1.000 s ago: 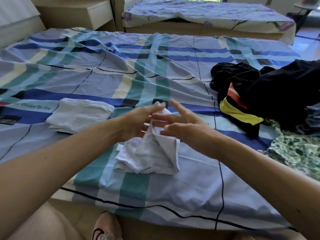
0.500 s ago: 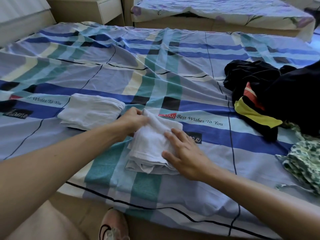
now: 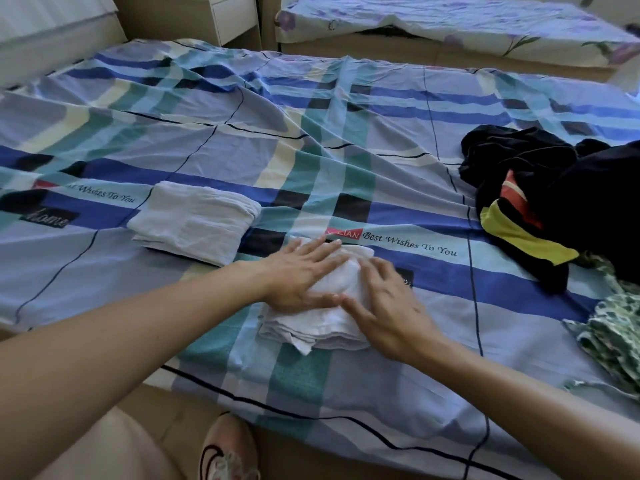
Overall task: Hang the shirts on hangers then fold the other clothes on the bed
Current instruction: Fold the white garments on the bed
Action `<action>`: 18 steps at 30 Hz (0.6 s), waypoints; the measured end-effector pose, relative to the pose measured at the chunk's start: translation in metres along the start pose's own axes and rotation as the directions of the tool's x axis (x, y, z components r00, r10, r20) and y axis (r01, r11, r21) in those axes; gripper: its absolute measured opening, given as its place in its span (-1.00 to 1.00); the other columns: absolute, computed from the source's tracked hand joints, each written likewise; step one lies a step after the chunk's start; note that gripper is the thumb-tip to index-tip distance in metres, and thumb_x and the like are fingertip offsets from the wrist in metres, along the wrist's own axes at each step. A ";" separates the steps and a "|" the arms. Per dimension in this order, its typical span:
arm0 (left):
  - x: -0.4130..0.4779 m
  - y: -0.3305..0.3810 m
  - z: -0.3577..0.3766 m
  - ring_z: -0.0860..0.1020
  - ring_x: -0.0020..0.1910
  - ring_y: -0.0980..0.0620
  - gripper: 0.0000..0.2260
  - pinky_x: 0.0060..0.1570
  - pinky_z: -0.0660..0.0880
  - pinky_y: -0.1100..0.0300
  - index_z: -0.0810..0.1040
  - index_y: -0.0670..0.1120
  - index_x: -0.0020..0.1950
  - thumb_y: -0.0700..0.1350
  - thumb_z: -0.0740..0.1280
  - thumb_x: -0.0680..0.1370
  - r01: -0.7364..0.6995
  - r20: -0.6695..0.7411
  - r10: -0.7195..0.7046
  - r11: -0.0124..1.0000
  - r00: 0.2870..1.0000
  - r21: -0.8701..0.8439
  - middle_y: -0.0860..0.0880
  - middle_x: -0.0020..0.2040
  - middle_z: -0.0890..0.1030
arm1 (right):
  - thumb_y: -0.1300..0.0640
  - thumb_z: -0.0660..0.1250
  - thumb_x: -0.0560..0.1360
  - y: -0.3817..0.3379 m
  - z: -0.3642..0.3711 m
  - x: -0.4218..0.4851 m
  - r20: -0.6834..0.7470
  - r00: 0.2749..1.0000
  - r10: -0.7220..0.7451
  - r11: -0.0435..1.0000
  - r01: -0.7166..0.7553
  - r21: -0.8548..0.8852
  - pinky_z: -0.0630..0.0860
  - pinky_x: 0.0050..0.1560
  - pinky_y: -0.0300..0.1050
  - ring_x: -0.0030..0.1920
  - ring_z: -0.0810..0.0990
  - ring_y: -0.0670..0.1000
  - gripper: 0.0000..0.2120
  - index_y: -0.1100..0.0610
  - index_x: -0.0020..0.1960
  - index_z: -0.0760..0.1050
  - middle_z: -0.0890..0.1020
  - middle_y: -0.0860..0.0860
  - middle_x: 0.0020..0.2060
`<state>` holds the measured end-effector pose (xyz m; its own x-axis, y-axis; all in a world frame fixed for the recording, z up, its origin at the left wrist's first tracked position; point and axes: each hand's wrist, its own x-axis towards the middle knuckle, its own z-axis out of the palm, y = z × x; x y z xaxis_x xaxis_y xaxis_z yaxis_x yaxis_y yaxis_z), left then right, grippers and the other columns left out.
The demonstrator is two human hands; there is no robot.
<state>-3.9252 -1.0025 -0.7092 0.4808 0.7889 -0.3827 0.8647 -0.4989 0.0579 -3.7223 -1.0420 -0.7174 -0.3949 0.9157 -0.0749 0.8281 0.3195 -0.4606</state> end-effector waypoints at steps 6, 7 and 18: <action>0.015 0.002 -0.021 0.16 0.56 -0.12 -0.22 0.54 0.07 -0.06 0.00 -0.06 0.64 0.28 0.23 0.58 0.190 -0.136 -0.221 0.959 0.966 -0.209 -0.12 0.59 0.19 | 0.11 0.54 0.43 0.006 0.000 0.002 0.048 0.979 0.200 0.853 -0.198 0.482 0.56 0.21 0.01 0.17 0.63 -0.03 -0.26 0.00 0.50 0.23 0.62 -0.05 0.19; 0.016 0.004 -0.026 0.16 0.56 -0.13 -0.22 0.53 0.07 -0.09 0.05 -0.06 0.63 0.26 0.29 0.56 0.213 -0.129 -0.245 0.952 0.961 -0.220 -0.12 0.58 0.21 | 0.24 0.55 0.41 0.004 0.000 0.002 0.078 0.974 0.212 0.770 -0.216 0.601 0.62 0.10 -0.04 0.07 0.68 -0.06 -0.25 0.01 0.47 0.26 0.66 -0.05 0.11; -0.022 -0.033 -0.051 0.67 0.10 -0.09 -0.47 0.14 0.61 -0.10 0.44 -0.08 0.33 -0.15 0.57 0.43 0.016 -0.031 -0.125 0.361 0.992 -0.933 -0.12 0.14 0.67 | 0.55 0.32 0.41 -0.006 -0.052 0.014 0.037 0.996 -0.082 0.662 0.027 0.749 0.66 -0.09 0.03 0.02 0.68 0.10 -0.35 -0.03 0.32 0.41 0.66 0.15 0.04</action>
<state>-3.9570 -0.9846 -0.6558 0.3732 0.8558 -0.3582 0.4552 0.1676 0.8745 -3.7124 -1.0185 -0.6694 -0.4761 0.8766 -0.0696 0.2399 0.0534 -0.9693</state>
